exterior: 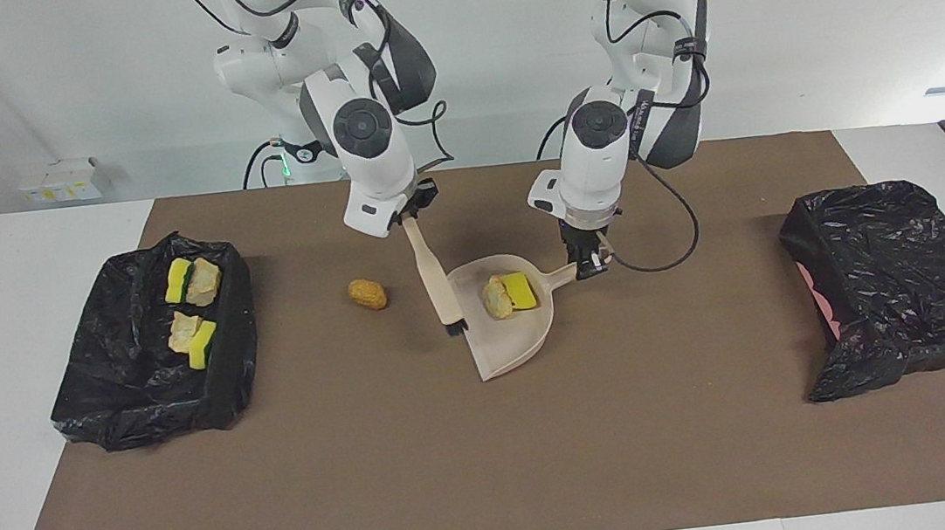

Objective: Sweep and dump trash in bin
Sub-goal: 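Brush the sponge and crust pieces into the dustpan with the right gripper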

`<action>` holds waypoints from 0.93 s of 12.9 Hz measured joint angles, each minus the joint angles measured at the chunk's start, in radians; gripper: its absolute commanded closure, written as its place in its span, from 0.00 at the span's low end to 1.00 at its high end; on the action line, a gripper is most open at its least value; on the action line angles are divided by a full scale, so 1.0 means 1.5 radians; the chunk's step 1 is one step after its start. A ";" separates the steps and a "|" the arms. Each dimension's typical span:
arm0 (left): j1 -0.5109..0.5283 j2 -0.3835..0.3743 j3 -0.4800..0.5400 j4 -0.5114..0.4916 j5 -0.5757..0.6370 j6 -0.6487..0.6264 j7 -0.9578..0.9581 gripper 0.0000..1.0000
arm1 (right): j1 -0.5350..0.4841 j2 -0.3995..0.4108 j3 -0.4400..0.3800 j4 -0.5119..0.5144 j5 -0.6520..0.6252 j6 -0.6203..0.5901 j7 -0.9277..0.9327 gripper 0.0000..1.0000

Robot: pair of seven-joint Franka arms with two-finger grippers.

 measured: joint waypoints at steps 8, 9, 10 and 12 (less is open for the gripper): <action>-0.016 0.000 -0.001 -0.001 0.006 0.001 0.067 1.00 | -0.073 -0.067 -0.004 -0.172 -0.107 0.078 0.123 1.00; -0.019 0.000 -0.002 -0.002 0.006 0.001 0.067 1.00 | -0.078 -0.090 -0.004 -0.204 -0.119 0.078 0.130 1.00; -0.022 -0.001 -0.002 -0.005 0.006 0.001 0.067 1.00 | -0.084 -0.112 -0.003 -0.234 -0.122 0.079 0.131 1.00; -0.027 -0.005 -0.002 -0.013 0.006 0.001 0.067 1.00 | -0.099 -0.139 -0.003 -0.266 -0.123 0.083 0.121 1.00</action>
